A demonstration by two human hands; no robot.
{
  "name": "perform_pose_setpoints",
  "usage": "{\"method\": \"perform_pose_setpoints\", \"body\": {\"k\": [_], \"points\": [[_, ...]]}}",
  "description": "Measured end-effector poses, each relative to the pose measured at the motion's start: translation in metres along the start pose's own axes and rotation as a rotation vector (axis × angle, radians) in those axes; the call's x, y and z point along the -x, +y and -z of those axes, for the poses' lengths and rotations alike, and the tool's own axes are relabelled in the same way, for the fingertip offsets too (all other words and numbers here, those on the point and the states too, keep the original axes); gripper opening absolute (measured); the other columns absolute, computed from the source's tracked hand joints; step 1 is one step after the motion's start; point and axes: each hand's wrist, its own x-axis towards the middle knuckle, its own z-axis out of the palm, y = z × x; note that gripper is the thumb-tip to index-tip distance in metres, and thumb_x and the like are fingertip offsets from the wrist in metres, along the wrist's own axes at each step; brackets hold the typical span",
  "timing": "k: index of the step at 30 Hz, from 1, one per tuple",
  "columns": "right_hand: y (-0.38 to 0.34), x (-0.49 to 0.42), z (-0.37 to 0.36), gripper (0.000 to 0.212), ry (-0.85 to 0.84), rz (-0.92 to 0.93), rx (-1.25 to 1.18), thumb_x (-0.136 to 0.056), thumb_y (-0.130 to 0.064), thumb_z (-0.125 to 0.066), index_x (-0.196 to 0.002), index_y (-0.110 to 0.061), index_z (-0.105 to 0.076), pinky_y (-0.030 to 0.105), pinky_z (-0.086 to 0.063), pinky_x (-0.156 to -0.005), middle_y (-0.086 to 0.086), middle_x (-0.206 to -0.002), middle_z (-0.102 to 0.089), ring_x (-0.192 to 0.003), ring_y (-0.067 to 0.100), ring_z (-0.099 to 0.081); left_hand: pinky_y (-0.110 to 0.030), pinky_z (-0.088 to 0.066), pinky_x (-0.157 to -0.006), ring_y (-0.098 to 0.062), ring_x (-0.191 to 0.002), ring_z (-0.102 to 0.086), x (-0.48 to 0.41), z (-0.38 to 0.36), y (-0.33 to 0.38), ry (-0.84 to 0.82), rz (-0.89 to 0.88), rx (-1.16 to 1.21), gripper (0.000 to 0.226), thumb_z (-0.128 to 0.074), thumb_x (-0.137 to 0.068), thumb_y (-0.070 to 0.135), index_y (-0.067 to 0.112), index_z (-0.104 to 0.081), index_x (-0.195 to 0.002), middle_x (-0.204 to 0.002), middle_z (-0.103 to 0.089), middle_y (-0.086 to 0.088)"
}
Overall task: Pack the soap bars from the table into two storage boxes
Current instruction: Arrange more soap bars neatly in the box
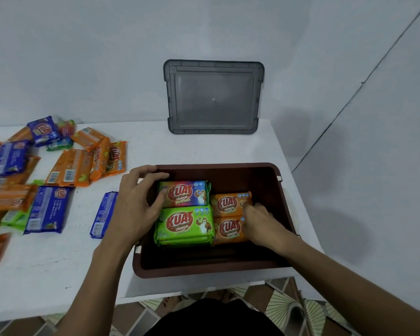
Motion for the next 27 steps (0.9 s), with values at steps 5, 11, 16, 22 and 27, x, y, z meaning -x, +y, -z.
{"method": "perform_pose_setpoints", "body": {"k": [5,11,16,22,27], "points": [[0.0,-0.004,0.009,0.047,-0.036,0.026,-0.067,-0.092,-0.019,-0.064,-0.136,-0.012,-0.048,0.041,-0.05,-0.1,0.01,-0.131,-0.057,-0.113,0.025,-0.063,-0.029,-0.031,-0.1,-0.013,-0.122,-0.04,0.0,0.0,-0.001,-0.008,-0.005,0.022,0.03,-0.064,-0.09,0.023,0.024,-0.062,-0.12,-0.13,-0.05,0.0],[-0.009,-0.006,0.043,0.025,0.104,0.129,-0.101,-0.098,-0.02,-0.052,-0.123,-0.017,-0.056,0.029,-0.054,-0.084,0.007,-0.125,-0.06,-0.103,0.018,-0.061,-0.027,-0.037,-0.1,-0.011,-0.121,-0.046,0.004,0.009,-0.005,0.007,0.031,0.103,0.032,-0.057,-0.087,0.029,0.023,-0.063,-0.118,-0.128,-0.051,0.002],[-0.041,0.001,0.064,0.018,0.252,0.323,-0.235,-0.097,-0.022,-0.055,-0.114,-0.021,-0.063,0.014,-0.044,-0.071,-0.008,-0.1,-0.063,-0.093,0.007,-0.059,-0.015,-0.041,-0.089,-0.001,-0.109,-0.053,0.014,0.024,-0.02,0.005,0.12,0.189,0.028,-0.06,-0.092,0.018,0.029,-0.06,-0.119,-0.124,-0.054,0.008],[-0.11,-0.007,0.065,0.021,0.324,0.532,-0.294,-0.098,-0.024,-0.053,-0.116,-0.021,-0.062,0.01,-0.047,-0.069,-0.006,-0.101,-0.065,-0.084,0.001,-0.062,-0.026,-0.046,-0.086,0.0,-0.102,-0.056,0.029,0.05,-0.055,0.034,0.342,0.196,0.029,-0.061,-0.092,0.027,0.032,-0.058,-0.12,-0.12,-0.056,0.014],[-0.173,-0.027,0.052,0.023,0.303,0.624,-0.341,-0.096,-0.023,-0.054,-0.116,-0.021,-0.062,0.007,-0.045,-0.067,-0.006,-0.098,-0.064,-0.081,-0.002,-0.059,-0.016,-0.04,-0.073,-0.005,-0.101,-0.054,0.032,0.067,-0.096,0.111,0.397,0.072,0.03,-0.062,-0.091,0.027,0.031,-0.058,-0.12,-0.119,-0.055,0.011]]}}
